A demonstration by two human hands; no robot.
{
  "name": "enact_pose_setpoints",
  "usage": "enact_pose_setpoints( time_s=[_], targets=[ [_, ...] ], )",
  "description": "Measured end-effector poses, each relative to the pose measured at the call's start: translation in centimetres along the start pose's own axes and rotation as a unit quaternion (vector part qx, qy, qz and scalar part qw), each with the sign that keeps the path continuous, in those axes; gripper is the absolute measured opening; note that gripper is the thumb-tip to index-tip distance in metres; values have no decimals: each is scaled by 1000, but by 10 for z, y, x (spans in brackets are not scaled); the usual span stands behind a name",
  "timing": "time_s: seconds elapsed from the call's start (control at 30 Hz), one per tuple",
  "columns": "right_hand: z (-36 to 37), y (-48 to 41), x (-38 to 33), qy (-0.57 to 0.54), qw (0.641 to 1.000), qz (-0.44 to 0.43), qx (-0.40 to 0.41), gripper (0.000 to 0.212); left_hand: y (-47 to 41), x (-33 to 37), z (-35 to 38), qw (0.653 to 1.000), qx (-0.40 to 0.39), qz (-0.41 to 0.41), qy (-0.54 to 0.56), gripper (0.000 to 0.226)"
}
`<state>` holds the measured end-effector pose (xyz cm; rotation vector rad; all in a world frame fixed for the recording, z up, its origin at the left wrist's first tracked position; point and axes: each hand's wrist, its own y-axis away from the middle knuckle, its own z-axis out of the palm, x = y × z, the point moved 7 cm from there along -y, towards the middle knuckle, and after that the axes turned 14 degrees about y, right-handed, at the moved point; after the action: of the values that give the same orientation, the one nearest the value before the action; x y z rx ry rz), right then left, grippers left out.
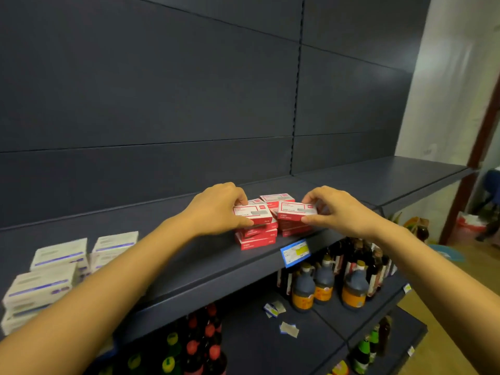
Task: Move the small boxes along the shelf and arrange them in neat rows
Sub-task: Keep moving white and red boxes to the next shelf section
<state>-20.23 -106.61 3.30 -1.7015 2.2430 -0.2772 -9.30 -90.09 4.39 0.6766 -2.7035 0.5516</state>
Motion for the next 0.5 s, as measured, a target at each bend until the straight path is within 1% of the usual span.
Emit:
enact_pose_setpoints(
  time_s=[0.13,0.2,0.27,0.4,0.5],
  targets=[
    [7,-25,14,-23,998,-60,-22,33,-9,1,13,999,13,-46,-14,45],
    [11,-34,18,-32,996,-81,-29,35,-10,0,18,997,23,-68,0,46],
    [17,-42,21,-35,994,-97,-35,36,-9,-1,21,995,48,-82,13,46],
    [27,-50,23,-48,991,-118,-47,35,-4,0,18,990,100,-100,-1,42],
    [24,-52,19,5,990,-139,-17,29,6,1,5,984,144,-106,-26,35]
  ],
)
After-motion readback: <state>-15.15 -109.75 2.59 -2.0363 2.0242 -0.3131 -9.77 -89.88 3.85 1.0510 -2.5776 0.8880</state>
